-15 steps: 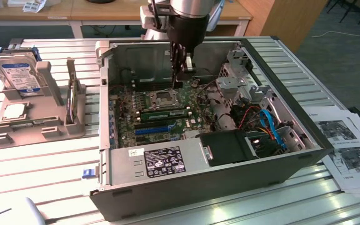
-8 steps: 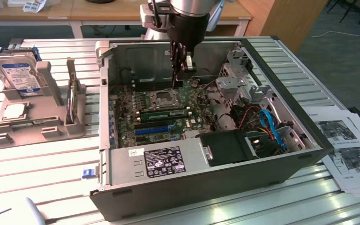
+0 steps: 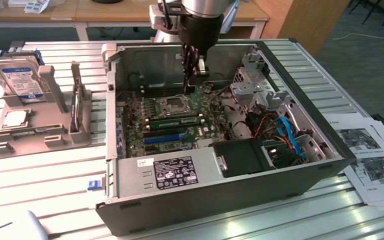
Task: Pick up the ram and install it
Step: 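Press down the ram until it locks into place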
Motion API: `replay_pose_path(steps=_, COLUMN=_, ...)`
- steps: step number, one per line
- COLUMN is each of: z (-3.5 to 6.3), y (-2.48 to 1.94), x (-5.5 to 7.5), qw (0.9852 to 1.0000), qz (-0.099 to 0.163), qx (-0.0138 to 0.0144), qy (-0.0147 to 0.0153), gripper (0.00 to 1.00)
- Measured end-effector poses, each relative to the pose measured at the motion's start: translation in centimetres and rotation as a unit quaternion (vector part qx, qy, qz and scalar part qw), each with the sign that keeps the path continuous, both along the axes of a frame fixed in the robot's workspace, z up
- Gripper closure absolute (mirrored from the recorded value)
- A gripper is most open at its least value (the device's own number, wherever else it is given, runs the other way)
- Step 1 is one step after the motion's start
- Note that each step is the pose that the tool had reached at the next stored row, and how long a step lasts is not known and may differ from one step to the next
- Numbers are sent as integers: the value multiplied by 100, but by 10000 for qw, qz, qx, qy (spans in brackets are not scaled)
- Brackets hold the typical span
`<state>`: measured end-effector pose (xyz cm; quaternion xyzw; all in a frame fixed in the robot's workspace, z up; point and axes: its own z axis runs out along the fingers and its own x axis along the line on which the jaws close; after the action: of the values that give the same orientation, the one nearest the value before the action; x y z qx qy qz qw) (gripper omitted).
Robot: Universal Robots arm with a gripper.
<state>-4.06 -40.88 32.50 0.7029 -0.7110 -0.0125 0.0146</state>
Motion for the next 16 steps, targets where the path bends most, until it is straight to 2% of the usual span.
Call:
replay_pose_path(steps=1, z=0, y=0, x=0, qw=10000, qz=0, qx=0, qy=0, gripper=76)
replay_pose_path(steps=2, z=0, y=0, x=0, qw=10000, qz=0, qx=0, qy=0, gripper=83)
replay_pose_path(steps=3, z=0, y=0, x=0, qw=10000, qz=0, qx=0, qy=0, gripper=83)
replay_pose_path(steps=4, z=0, y=0, x=0, qw=10000, qz=0, qx=0, qy=0, gripper=89)
replay_pose_path(steps=9, z=0, y=0, x=8, qw=10000, qz=0, qx=-1, qy=0, gripper=90)
replay_pose_path(steps=12, z=0, y=-1, x=100, qw=10000, qz=0, qx=0, qy=9, gripper=90)
replay_pose_path(steps=16, z=0, y=-4, x=279, qw=10000, qz=0, qx=0, qy=40, gripper=90)
